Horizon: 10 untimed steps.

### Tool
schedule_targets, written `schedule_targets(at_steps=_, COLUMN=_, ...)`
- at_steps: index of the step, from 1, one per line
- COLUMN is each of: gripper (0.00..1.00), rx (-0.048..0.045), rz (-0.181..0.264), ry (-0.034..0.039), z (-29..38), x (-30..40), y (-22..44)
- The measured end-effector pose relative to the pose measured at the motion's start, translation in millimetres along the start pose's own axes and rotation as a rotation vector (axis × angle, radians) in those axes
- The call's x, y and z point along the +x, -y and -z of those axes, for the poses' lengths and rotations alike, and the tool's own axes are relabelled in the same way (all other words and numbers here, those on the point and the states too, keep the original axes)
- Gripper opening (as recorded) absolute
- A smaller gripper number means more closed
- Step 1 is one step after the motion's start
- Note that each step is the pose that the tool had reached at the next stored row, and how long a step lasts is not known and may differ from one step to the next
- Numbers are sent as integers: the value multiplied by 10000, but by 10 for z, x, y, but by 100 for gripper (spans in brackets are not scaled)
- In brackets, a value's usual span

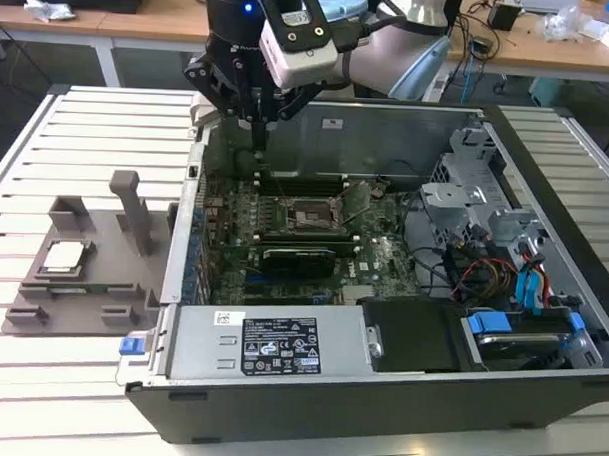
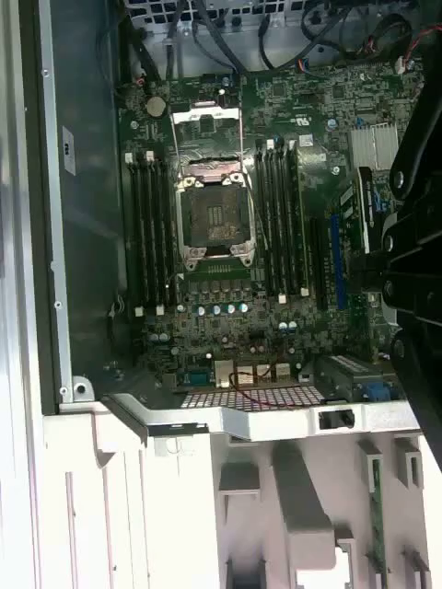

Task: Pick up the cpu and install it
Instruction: 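Reach for the cpu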

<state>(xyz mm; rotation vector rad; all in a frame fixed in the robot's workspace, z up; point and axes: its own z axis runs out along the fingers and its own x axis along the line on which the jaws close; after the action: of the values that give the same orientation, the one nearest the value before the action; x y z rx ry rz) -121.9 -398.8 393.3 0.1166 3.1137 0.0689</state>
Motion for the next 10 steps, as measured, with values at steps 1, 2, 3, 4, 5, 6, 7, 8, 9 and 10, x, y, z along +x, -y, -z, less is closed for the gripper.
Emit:
schedule_targets(at_steps=1, gripper=11, rx=0, rz=0, ry=0, z=0, x=2, y=0)
schedule_targets(at_steps=2, gripper=11, rx=0, rz=-2, ry=0, z=0, x=12, y=1)
schedule_targets(at_steps=3, gripper=11, rx=1, rz=-1, ry=0, z=1, x=28, y=2)
schedule_targets(at_steps=4, gripper=11, rx=-1, rz=0, ry=0, z=1, x=46, y=4)
schedule_targets(at_steps=5, gripper=11, rx=0, rz=-1, ry=0, z=2, x=72, y=5)
schedule_targets(at_steps=6, gripper=11, rx=0, rz=0, ry=0, z=3, x=107, y=8)
schedule_targets(at_steps=7, gripper=11, rx=1, rz=0, ry=-1, z=4, x=130, y=10)
schedule_targets(at_steps=8, gripper=11, rx=-1, rz=0, ry=0, z=4, x=146, y=11)
schedule_targets(at_steps=9, gripper=11, rx=-1, rz=1, ry=0, z=4, x=159, y=12)
schedule_targets(at_steps=10, gripper=11, rx=0, rz=0, ry=0, z=5, x=184, y=14)
